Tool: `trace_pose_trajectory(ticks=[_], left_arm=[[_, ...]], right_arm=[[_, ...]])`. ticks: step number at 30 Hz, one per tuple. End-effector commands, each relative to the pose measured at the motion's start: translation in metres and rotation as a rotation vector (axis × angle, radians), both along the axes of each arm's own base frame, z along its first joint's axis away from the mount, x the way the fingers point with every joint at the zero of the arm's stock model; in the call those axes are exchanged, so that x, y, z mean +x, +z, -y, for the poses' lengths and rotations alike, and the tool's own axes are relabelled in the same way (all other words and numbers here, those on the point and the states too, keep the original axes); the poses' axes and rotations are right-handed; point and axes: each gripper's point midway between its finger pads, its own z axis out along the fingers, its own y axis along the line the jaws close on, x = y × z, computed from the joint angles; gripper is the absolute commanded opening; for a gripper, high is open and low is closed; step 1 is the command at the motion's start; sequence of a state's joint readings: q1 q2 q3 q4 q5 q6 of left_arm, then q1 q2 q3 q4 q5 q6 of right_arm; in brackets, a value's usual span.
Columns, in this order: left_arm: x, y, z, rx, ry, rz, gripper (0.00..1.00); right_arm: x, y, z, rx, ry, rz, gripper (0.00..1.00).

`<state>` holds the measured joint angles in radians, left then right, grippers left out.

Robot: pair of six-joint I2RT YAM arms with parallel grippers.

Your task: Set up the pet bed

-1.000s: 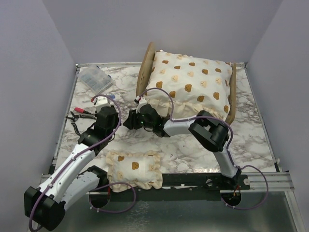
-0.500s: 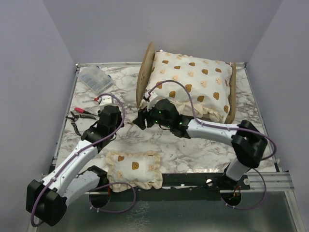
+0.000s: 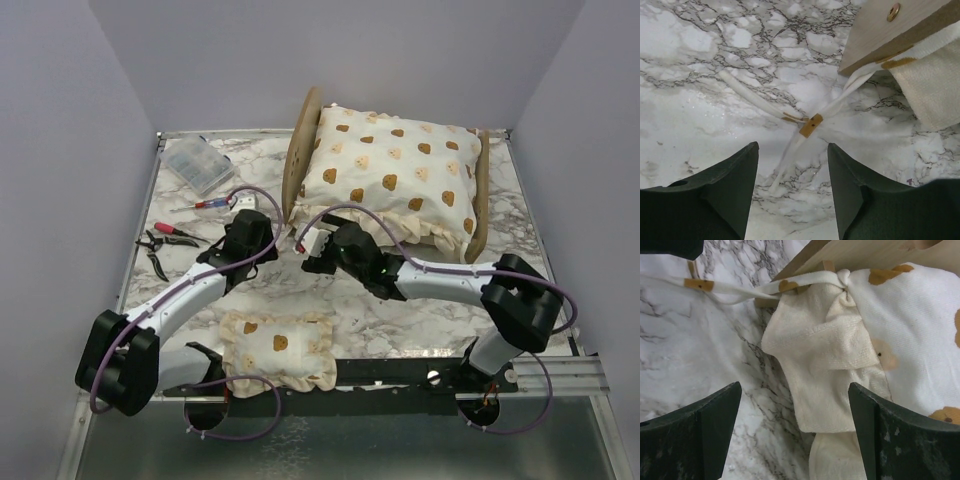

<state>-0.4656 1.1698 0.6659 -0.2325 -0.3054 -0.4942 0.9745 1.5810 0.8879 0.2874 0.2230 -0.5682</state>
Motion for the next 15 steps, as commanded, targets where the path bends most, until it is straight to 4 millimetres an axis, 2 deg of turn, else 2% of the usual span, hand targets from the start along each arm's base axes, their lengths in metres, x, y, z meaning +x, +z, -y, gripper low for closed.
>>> trace_pose_trajectory(ticks=[1,3,9,13,15], left_arm=[[0.033,0.024,0.019,-0.081,-0.002,0.11,0.59],[0.038,0.022,0.02,-0.084,0.007,0.12,0.59],[0.039,0.012,0.022,-0.092,0.004,0.11,0.6],[0.034,0.006,0.024,-0.104,-0.009,0.095,0.6],[0.032,0.003,0.026,-0.113,-0.019,0.086,0.6]], right_arm=[[0.026,0.016,-0.005,-0.066,-0.007,0.234,0.92],[0.031,0.017,-0.011,-0.065,0.001,0.269,0.92],[0.043,-0.001,-0.025,-0.115,0.016,0.321,0.92],[0.049,-0.01,-0.025,-0.137,-0.01,0.33,0.92],[0.053,-0.011,-0.021,-0.137,-0.048,0.342,0.89]])
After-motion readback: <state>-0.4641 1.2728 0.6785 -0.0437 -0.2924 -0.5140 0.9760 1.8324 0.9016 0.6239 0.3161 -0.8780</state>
